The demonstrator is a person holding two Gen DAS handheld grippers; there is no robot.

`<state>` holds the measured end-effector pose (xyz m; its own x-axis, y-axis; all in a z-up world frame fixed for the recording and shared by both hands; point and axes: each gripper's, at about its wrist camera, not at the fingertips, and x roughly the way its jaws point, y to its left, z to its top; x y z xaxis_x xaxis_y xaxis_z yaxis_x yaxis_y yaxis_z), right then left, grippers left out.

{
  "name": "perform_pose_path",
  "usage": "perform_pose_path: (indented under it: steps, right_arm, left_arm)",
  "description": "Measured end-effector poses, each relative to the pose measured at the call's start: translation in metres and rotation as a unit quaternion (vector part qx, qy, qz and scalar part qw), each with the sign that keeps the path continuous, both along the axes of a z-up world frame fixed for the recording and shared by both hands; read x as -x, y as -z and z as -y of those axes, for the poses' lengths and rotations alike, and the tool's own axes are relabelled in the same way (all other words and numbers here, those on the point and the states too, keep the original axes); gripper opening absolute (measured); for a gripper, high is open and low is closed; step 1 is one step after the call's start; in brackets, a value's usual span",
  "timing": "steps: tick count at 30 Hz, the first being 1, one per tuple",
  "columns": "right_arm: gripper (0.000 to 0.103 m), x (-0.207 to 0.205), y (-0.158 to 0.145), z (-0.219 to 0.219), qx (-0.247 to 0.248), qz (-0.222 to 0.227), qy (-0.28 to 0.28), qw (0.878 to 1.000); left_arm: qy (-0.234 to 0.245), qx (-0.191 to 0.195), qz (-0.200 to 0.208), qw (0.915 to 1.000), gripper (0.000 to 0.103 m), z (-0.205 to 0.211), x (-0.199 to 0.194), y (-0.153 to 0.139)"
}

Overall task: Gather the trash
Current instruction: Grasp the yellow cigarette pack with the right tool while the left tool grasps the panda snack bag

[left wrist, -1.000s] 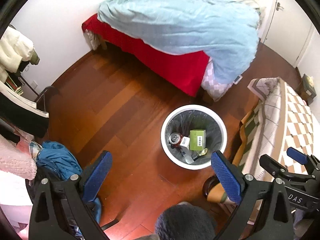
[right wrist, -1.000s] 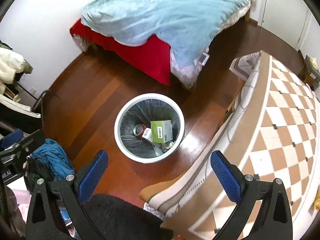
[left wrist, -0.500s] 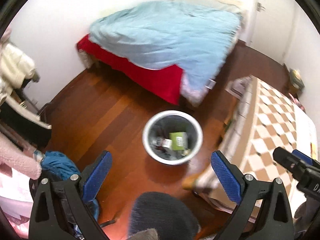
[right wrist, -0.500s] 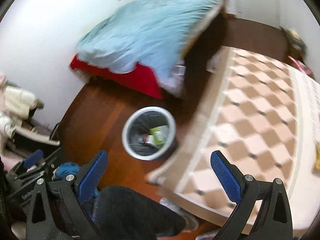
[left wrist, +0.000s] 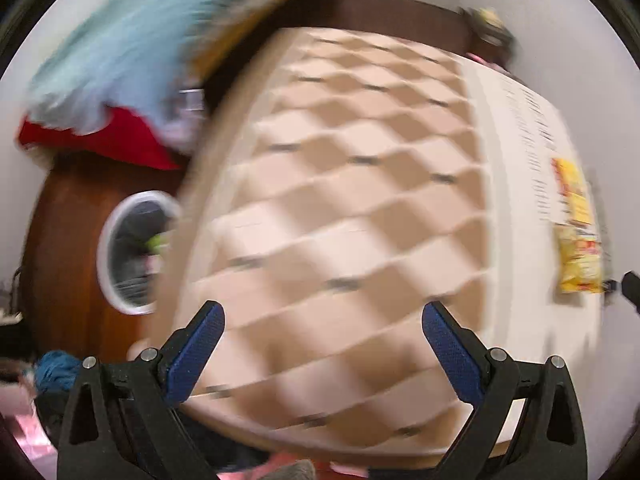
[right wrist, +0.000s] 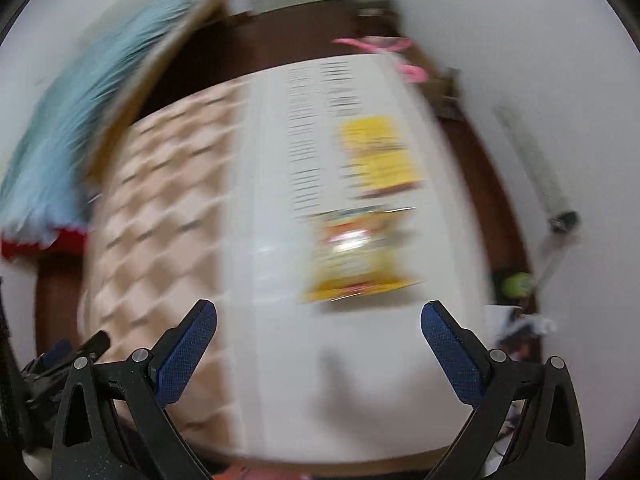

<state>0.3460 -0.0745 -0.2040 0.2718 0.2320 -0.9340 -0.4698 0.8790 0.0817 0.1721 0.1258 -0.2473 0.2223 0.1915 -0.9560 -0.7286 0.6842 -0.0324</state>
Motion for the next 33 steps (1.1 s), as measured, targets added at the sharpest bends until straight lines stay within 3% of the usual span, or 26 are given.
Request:
perform_pose_path:
  steps: [5, 7, 8, 15, 16, 18, 19, 21, 24, 33]
  right_arm:
    - [0.098, -0.064, 0.032, 0.063, 0.025, -0.016, 0.054, 0.998]
    - [0.071, -0.076, 0.049, 0.077, 0.023, -0.029, 0.063, 0.997]
    - [0.066, -0.081, 0.056, 0.082, 0.025, -0.036, 0.067, 0.997]
    - [0.065, -0.098, 0.080, 0.103, 0.011, -0.059, 0.087, 0.994]
    - [0.065, -0.100, 0.081, 0.105, 0.010, -0.059, 0.087, 0.994]
    - [0.065, -0.103, 0.082, 0.104, 0.010, -0.060, 0.084, 0.995]
    - [0.065, -0.105, 0.080, 0.104, 0.010, -0.060, 0.082, 0.995]
    - [0.065, -0.107, 0.078, 0.100, 0.007, -0.059, 0.077, 0.995]
    - [0.065, -0.110, 0.071, 0.085, -0.006, -0.059, 0.063, 0.996]
    - [0.071, -0.131, 0.065, -0.006, -0.038, -0.064, -0.004, 0.997]
  left_arm:
    - [0.060, 0.048, 0.021, 0.9968, 0.100, 0.046, -0.092, -0.007]
    - [0.091, 0.057, 0.017, 0.9940, 0.100, 0.068, -0.127, -0.007]
    - [0.106, 0.062, 0.013, 0.9923, 0.100, 0.078, -0.144, -0.004]
    - [0.158, 0.113, -0.027, 0.9805, 0.100, 0.121, -0.217, 0.036]
    - [0.157, 0.116, -0.029, 0.9803, 0.100, 0.123, -0.220, 0.039]
    - [0.155, 0.119, -0.027, 0.9804, 0.070, 0.123, -0.223, 0.045]
    - [0.153, 0.132, -0.013, 0.9793, 0.063, 0.123, -0.222, 0.044]
    - [0.156, 0.141, 0.001, 0.9776, 0.041, 0.123, -0.218, 0.039]
    - [0.158, 0.082, 0.004, 0.9840, 0.040, 0.113, -0.208, 0.025]
    - [0.067, 0.011, -0.005, 0.9977, 0.040, 0.025, -0.158, 0.018]
